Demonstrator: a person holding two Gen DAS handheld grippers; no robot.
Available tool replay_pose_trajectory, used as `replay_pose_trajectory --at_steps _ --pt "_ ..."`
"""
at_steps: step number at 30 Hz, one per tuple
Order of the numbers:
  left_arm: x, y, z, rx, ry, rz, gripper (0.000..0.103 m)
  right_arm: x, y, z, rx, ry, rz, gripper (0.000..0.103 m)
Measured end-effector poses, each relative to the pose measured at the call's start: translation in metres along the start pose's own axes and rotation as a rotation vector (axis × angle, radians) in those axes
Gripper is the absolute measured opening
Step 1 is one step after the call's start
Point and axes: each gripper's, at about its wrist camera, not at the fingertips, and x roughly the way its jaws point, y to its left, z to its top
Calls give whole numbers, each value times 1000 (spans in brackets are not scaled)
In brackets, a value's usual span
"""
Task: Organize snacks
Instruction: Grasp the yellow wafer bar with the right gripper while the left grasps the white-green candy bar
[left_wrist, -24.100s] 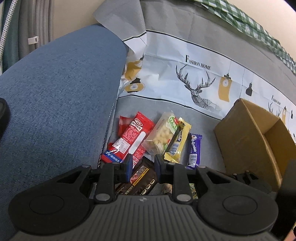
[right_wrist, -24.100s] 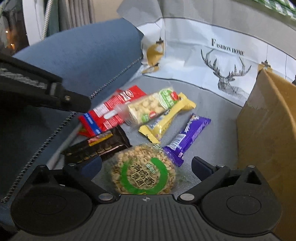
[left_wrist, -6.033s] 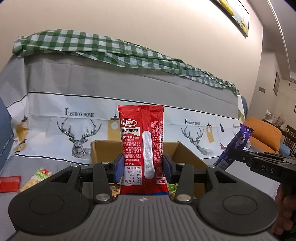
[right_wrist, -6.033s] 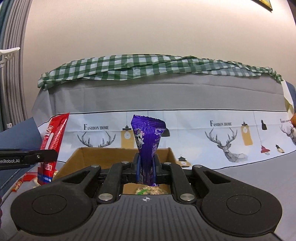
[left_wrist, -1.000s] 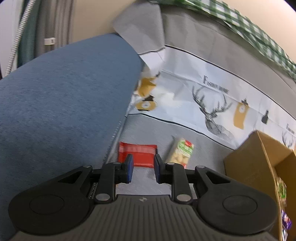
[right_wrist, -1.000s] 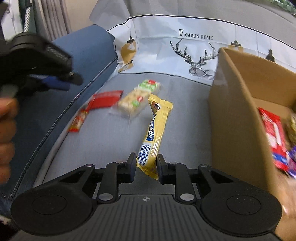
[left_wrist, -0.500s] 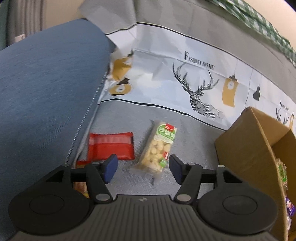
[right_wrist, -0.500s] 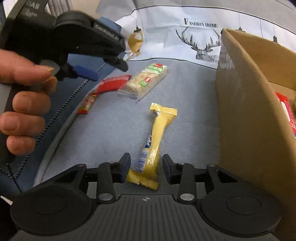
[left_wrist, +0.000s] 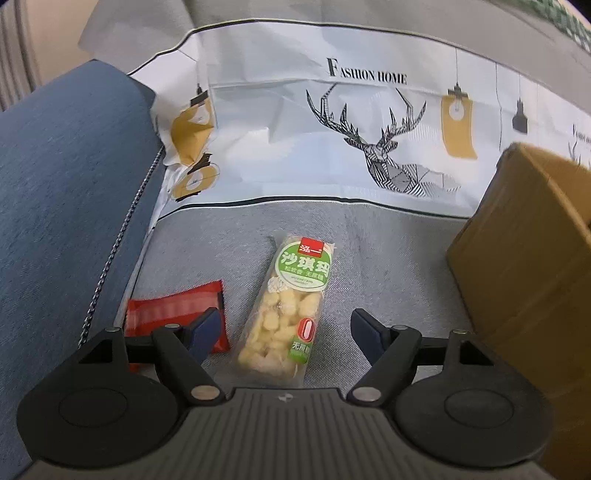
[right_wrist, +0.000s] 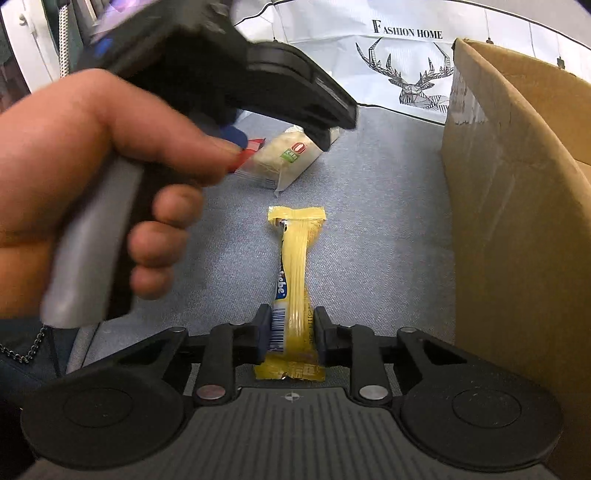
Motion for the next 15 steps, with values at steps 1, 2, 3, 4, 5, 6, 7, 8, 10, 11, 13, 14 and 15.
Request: replay_pose_trajectory --at_steps 1,2,3,4,5,6,7,8,10,11,13,14,15 --pt "3 -1 0 3 8 6 81 0 0 0 -1 0 1 26" --pt "6 -2 -1 8 16 13 81 0 0 0 -3 -1 1 26" --pt "8 -3 -2 15 23 22 81 0 0 0 -5 -1 1 26" --pt "9 -4 -4 23 31 33 79 -1 0 0 -6 -1 1 26" --pt "11 -4 -5 31 38 41 75 -1 0 -1 -6 -2 1 26" --pt "12 -4 -6 40 49 50 62 0 -1 -1 -7 -2 1 26" --pt "12 -3 -8 44 57 55 51 0 -2 0 -8 -3 1 26" --pt "11 -2 -8 44 56 50 47 0 -2 0 -9 -4 1 26" --pt "4 4 -11 27 59 37 40 0 -2 0 -11 -6 1 26" --pt "0 6 -12 21 63 37 40 0 -2 0 -12 -8 0 26" --pt "-11 11 -15 -1 82 29 40 0 -1 -1 -11 -12 0 26" --pt "-18 14 -18 -17 95 24 40 0 -1 -2 -12 -14 0 26" --pt "-24 17 -21 -35 110 18 40 -1 -1 -2 -12 -14 1 26"
